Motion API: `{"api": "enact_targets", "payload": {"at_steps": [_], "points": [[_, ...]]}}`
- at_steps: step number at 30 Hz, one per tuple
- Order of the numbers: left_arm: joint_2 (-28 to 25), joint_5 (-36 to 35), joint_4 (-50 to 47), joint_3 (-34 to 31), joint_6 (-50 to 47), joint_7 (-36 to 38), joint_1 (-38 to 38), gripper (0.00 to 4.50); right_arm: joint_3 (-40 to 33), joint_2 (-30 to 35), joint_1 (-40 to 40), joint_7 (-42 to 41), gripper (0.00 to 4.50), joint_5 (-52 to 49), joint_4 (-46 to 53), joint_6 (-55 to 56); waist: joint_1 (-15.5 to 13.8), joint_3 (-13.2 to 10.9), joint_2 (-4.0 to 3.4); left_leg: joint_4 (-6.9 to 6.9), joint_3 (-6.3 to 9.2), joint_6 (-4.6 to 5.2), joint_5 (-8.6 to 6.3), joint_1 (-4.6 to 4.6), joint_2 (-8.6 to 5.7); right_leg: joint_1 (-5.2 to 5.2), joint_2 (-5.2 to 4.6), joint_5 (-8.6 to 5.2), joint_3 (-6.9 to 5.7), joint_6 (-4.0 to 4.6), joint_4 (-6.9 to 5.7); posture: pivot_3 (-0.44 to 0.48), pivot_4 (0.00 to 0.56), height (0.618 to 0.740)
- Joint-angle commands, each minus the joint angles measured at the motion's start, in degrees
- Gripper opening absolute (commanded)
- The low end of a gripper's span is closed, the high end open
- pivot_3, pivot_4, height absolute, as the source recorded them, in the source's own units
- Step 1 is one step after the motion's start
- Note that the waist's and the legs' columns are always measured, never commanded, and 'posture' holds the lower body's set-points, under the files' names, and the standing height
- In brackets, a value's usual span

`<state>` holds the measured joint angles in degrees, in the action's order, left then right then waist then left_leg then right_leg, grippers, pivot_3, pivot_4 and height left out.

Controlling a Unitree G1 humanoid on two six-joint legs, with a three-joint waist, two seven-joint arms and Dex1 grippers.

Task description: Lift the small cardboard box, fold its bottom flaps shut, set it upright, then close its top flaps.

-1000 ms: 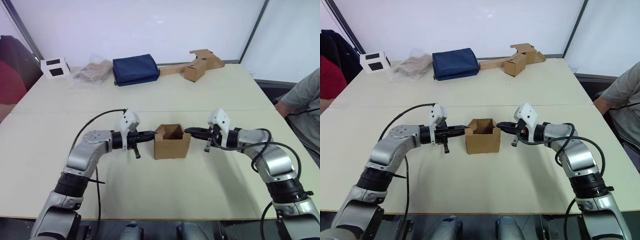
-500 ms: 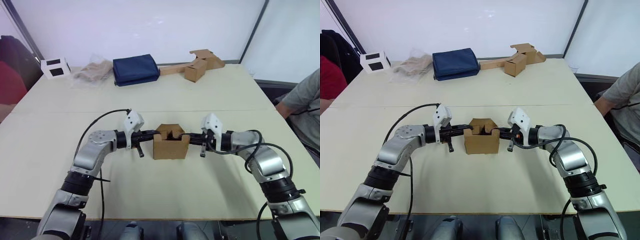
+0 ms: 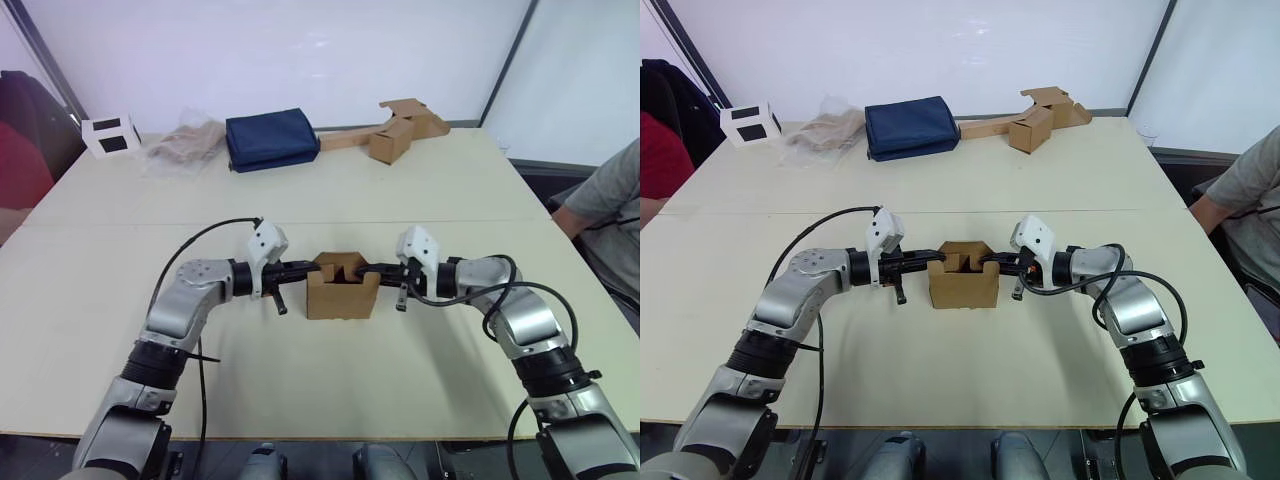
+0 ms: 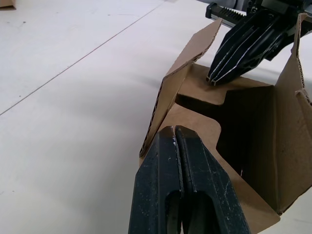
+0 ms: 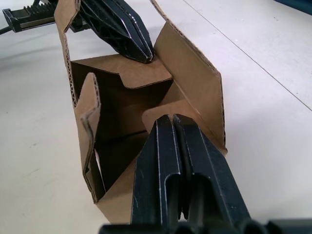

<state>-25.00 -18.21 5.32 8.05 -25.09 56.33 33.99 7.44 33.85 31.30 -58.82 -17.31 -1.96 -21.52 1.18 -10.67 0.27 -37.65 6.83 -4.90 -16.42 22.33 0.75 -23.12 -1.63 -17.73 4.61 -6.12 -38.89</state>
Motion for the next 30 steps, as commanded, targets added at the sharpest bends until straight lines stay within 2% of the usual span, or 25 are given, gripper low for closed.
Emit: {"api": "enact_targets", "payload": {"at_steps": [1,8,11,15,19,22,30], "points": [[-1.3,-1.9,-3.5,-1.5,-1.6,1.2,2.1,0.03,-3.9,0.3,1.9,0.2,0.00,-3.5,3.3,-2.1,0.0,0.0,0.00,0.00,0.00,0.00,0.00,0.00,0.00,0.00,0.00,0.00,0.00,0.00,0.00,0.000,0.150,0.740],[-2.9,-4.2,-6.3,-2.3,-3.8,2.8,3.5,0.03,-7.2,1.7,1.8,0.1,0.00,-7.9,6.9,-7.6,0.0,0.0,0.00,0.02,0.00,0.00,0.00,0.00,0.00,0.00,0.00,0.00,0.00,0.00,0.01,0.000,0.150,0.740],[-3.7,-6.9,-5.5,-5.1,-5.7,3.2,4.9,0.03,-11.0,2.6,1.8,0.6,0.00,-12.8,9.8,-12.4,0.0,0.0,0.00,0.02,0.00,0.00,0.00,0.01,0.00,-0.01,0.00,0.00,0.00,0.00,0.00,0.000,0.150,0.740],[-5.2,-4.7,0.6,-6.0,-2.8,2.6,6.5,0.03,-14.8,4.1,1.2,2.6,0.00,-22.8,20.4,-22.3,0.0,0.0,0.00,0.02,0.01,0.00,0.00,0.05,0.00,-0.05,0.00,0.00,0.00,0.00,0.00,0.000,0.150,0.740],[-4.6,-3.5,7.0,-6.2,-0.2,2.3,7.7,0.03,-10.3,6.5,-1.5,4.0,0.00,-22.7,28.9,-25.6,0.0,0.0,0.00,0.09,0.02,0.01,0.00,0.02,0.00,-0.04,0.01,0.00,-0.01,0.00,0.02,0.000,0.150,0.740],[-1.7,-4.1,13.8,-6.8,0.3,2.0,8.9,0.03,-5.5,5.4,-4.4,6.6,0.00,-20.8,32.8,-25.3,0.0,0.0,0.00,0.07,0.02,0.01,0.00,0.03,0.00,-0.04,0.01,0.00,-0.02,0.00,0.03,0.000,0.150,0.740],[2.0,-0.5,25.6,-4.3,5.5,4.8,10.5,0.03,0.0,5.1,-6.5,9.3,0.00,-13.1,30.8,-19.4,0.0,0.0,0.04,0.03,0.03,0.00,0.00,0.08,-0.01,-0.07,0.02,0.00,-0.03,0.00,0.04,0.000,0.150,0.740]]}}
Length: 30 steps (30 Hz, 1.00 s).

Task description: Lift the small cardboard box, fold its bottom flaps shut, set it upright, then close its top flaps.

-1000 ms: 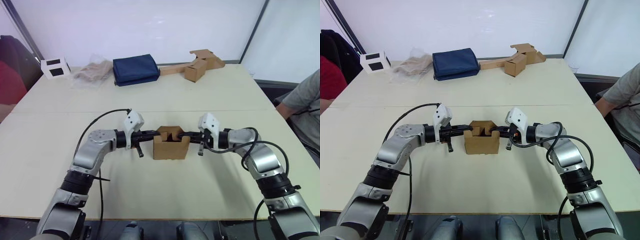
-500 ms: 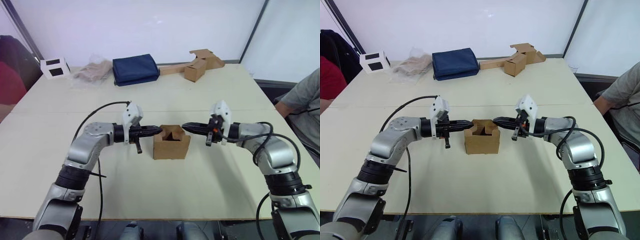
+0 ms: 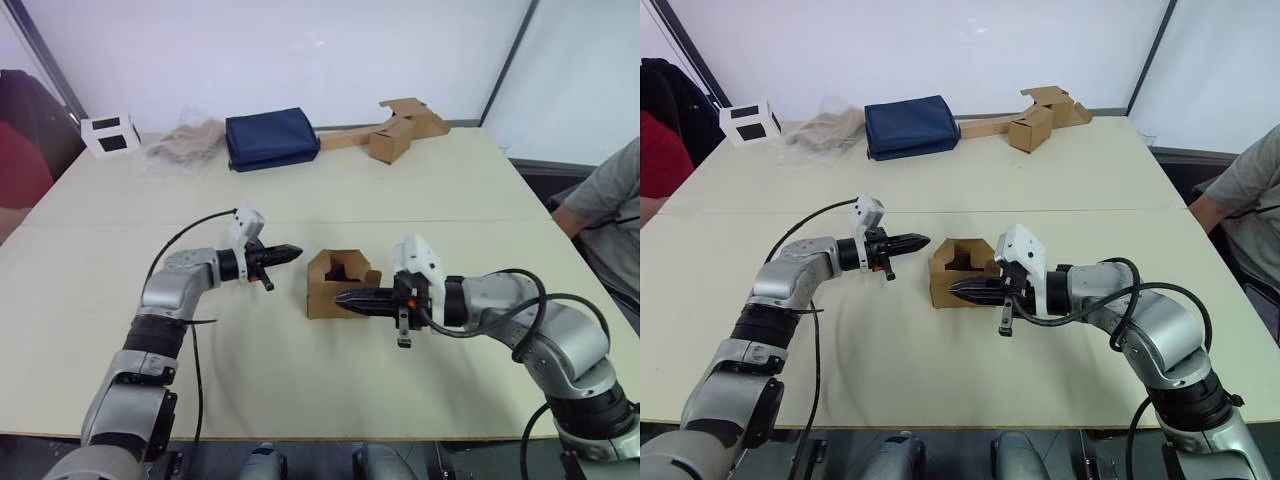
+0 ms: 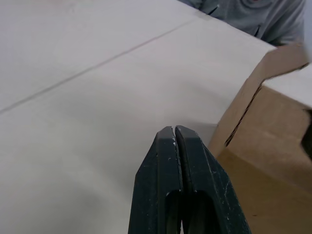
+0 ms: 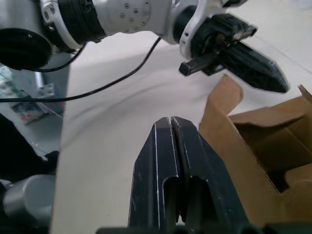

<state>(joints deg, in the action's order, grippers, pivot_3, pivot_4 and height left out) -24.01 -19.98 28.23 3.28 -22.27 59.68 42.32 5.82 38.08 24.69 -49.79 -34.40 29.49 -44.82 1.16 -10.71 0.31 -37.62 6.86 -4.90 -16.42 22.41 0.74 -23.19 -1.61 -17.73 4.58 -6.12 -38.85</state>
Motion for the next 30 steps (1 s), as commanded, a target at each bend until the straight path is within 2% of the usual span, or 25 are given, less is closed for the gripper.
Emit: {"api": "enact_targets", "payload": {"at_steps": [1,11,22,26,30], "points": [[1.4,1.6,3.7,0.6,3.2,1.9,2.4,0.03,2.2,1.2,0.1,0.1,0.00,5.3,-1.5,5.0,0.0,0.0,0.00,0.00,0.00,0.00,0.00,0.00,0.00,0.00,0.00,0.00,0.00,0.00,0.00,0.000,0.150,0.740],[4.3,3.2,8.4,1.4,4.6,5.3,3.3,0.03,4.4,0.2,2.9,-0.7,0.00,10.4,-6.8,9.5,0.1,0.0,0.00,0.01,0.00,0.00,0.00,0.00,0.00,-0.01,0.00,0.00,0.00,0.00,0.01,0.000,0.150,0.740],[5.9,4.3,9.8,1.0,5.8,5.1,4.0,0.03,6.9,-3.3,4.2,-1.4,0.00,13.5,-12.1,11.9,0.1,0.0,0.01,0.01,0.00,0.00,0.00,0.00,0.00,0.00,0.00,0.00,0.00,0.00,0.00,0.000,0.150,0.740],[5.5,5.0,10.0,0.6,7.0,4.5,4.2,0.03,7.4,-4.6,3.8,-1.1,0.00,14.5,-13.4,12.3,0.1,0.0,0.00,0.00,0.01,0.00,0.00,0.00,0.00,-0.01,0.00,0.00,0.00,0.00,0.00,0.000,0.150,0.740],[2.7,5.1,8.3,-0.5,6.9,4.2,3.9,0.03,7.1,-5.2,3.7,-1.1,0.00,15.1,-14.6,12.8,0.2,0.0,0.00,0.01,0.01,0.00,0.00,0.00,0.00,-0.01,0.00,0.00,0.00,0.00,0.00,0.000,0.150,0.740]]}}
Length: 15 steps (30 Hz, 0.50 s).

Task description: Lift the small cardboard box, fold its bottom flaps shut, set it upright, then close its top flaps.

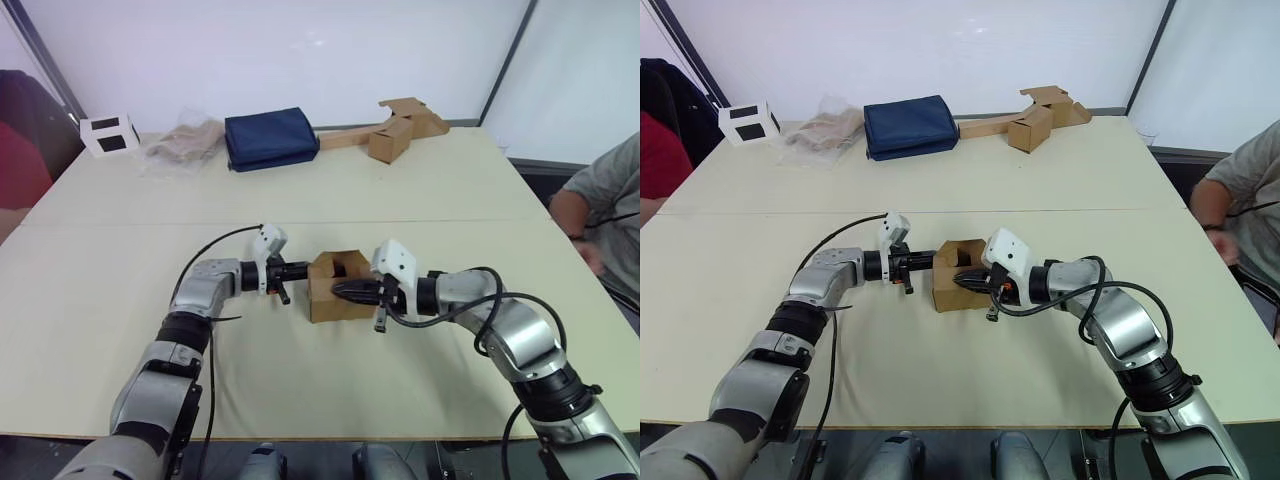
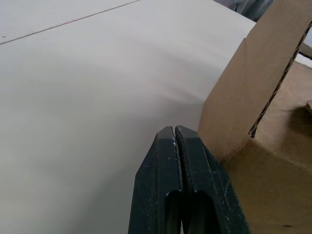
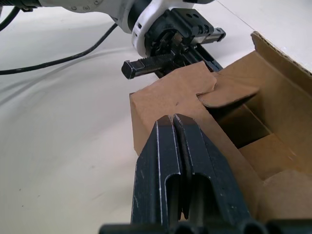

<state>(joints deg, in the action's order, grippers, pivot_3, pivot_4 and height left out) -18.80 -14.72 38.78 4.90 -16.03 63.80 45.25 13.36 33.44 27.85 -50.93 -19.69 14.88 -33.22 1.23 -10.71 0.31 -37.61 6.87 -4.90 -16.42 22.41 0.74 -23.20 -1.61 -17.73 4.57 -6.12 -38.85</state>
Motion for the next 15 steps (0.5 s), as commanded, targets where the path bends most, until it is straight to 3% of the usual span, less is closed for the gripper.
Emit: {"api": "enact_targets", "payload": {"at_steps": [1,7,15], "points": [[-3.7,-0.5,-4.0,-2.4,0.1,0.6,0.4,0.03,-0.6,-0.8,0.6,0.0,0.00,0.3,-0.2,1.2,0.3,0.0,0.00,0.00,0.00,0.00,0.00,0.00,0.00,-0.01,0.00,0.00,0.00,0.00,0.00,0.000,0.150,0.740],[-14.0,-9.0,-32.4,-2.6,-14.7,7.0,-8.4,0.03,-1.2,-1.6,1.5,-0.4,0.00,0.4,-1.9,2.0,1.6,0.0,0.00,0.22,0.03,-0.04,0.02,-0.02,0.03,-0.05,-0.01,0.00,0.02,0.00,0.05,0.000,0.150,0.740],[-13.0,-13.1,-47.2,-1.2,-22.6,0.1,-13.1,0.03,-0.8,-2.6,2.2,-1.1,0.00,0.7,-3.8,3.4,1.3,0.0,0.00,0.23,0.07,-0.14,0.08,-0.05,0.03,0.02,-0.03,0.00,-0.02,0.01,0.06,0.000,0.150,0.740]]}}
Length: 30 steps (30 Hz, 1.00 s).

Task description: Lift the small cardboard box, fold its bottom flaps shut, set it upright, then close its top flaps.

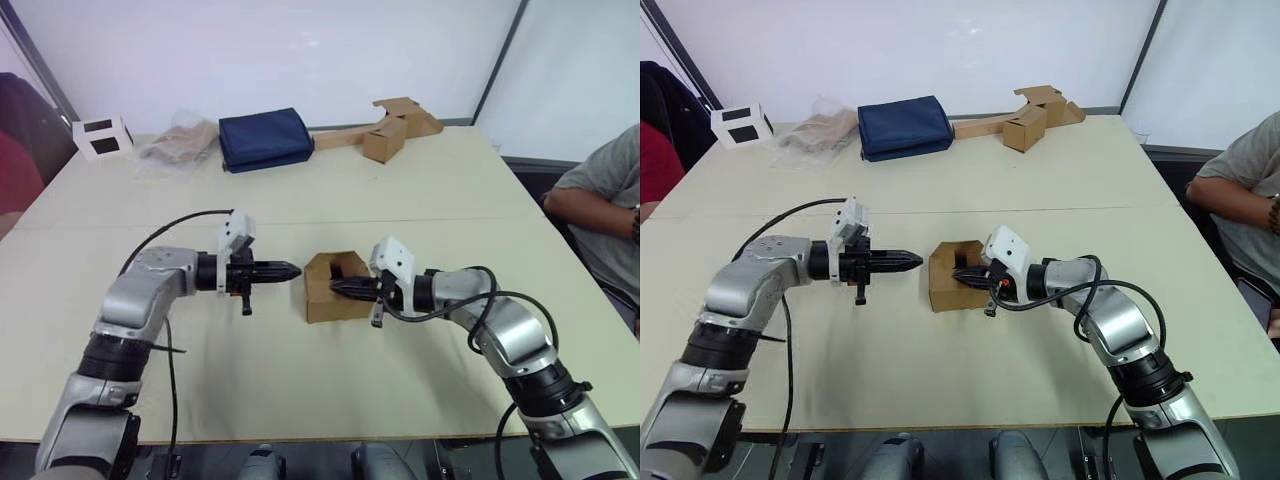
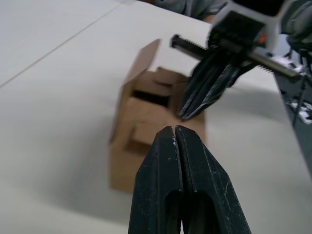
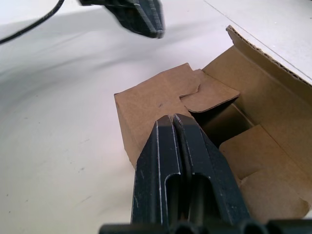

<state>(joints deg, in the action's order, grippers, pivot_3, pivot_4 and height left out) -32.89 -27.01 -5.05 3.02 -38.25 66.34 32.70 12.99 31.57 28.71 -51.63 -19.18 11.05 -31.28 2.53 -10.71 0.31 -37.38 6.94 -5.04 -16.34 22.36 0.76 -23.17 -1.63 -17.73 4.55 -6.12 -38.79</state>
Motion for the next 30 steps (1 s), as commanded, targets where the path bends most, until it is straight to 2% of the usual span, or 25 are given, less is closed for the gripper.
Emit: {"api": "enact_targets", "payload": {"at_steps": [1,10,13,16,19,22,24,27,30], "points": [[1.4,-0.1,-3.3,1.4,0.1,-2.8,-1.0,0.03,-0.3,-0.8,1.5,-0.5,0.00,0.3,-0.1,1.6,0.0,0.0,0.00,0.00,0.00,0.00,0.00,-0.01,0.00,0.00,0.00,0.00,0.00,0.00,0.00,0.000,0.150,0.740],[1.7,2.6,0.9,4.9,4.7,-2.4,-1.7,0.03,-1.7,-0.9,2.2,-0.9,0.00,0.0,0.3,1.7,0.0,0.0,0.00,0.02,0.00,0.00,0.00,-0.01,0.00,-0.02,0.02,0.00,0.00,0.01,0.00,0.000,0.150,0.740],[1.6,2.9,2.5,5.1,5.7,-1.9,-1.5,0.03,-6.1,-0.9,3.2,-1.1,0.00,-5.9,3.2,-2.6,0.0,0.0,0.00,0.02,0.00,0.00,0.00,-0.01,0.00,-0.02,0.01,0.00,0.01,0.00,0.01,0.000,0.150,0.740],[1.6,3.2,3.8,5.4,6.5,-1.3,-1.2,0.03,-14.8,-1.1,7.8,-0.3,0.00,-17.6,4.2,-11.1,0.0,0.0,0.00,0.01,-0.01,0.00,0.00,-0.01,0.00,-0.01,0.00,0.00,0.01,0.01,0.01,0.000,0.150,0.740],[1.7,3.3,4.4,5.5,7.0,-1.2,-1.1,0.03,-17.0,-0.4,9.2,0.4,0.00,-19.3,3.7,-12.5,-0.1,0.0,0.00,0.04,0.00,0.00,0.00,-0.01,0.00,-0.01,0.01,0.00,-0.01,0.01,0.01,0.000,0.150,0.740],[1.8,3.5,5.1,5.7,7.4,-1.1,-0.7,0.03,-15.7,-1.9,11.6,5.1,0.00,-14.2,0.3,-9.4,0.0,0.0,0.00,0.07,0.00,0.00,0.00,-0.01,0.00,0.00,0.01,0.00,-0.01,0.01,0.09,0.000,0.150,0.740],[2.0,3.7,5.4,6.0,7.7,-1.0,-0.5,0.03,-10.8,-2.6,14.0,8.5,0.00,-6.5,-4.3,-5.7,0.1,0.0,-0.01,0.05,-0.01,0.00,0.00,-0.01,0.00,0.00,0.00,0.01,0.00,0.01,0.07,0.000,0.150,0.740],[2.4,3.9,5.4,6.1,8.0,-1.4,-0.5,0.03,-4.0,-2.0,14.8,8.3,0.00,1.5,-10.1,-0.8,0.2,0.0,-0.01,0.08,-0.04,0.00,0.00,-0.04,0.00,-0.05,0.02,0.01,0.02,0.02,0.03,0.000,0.150,0.740],[2.7,4.2,5.3,5.9,8.4,-2.2,-0.7,0.03,-1.7,-2.2,13.7,7.3,0.00,4.5,-11.4,3.5,0.0,0.0,-0.01,0.13,-0.04,0.00,0.00,0.01,0.00,-0.07,0.00,0.00,0.02,0.02,0.10,0.000,0.150,0.740]]}}
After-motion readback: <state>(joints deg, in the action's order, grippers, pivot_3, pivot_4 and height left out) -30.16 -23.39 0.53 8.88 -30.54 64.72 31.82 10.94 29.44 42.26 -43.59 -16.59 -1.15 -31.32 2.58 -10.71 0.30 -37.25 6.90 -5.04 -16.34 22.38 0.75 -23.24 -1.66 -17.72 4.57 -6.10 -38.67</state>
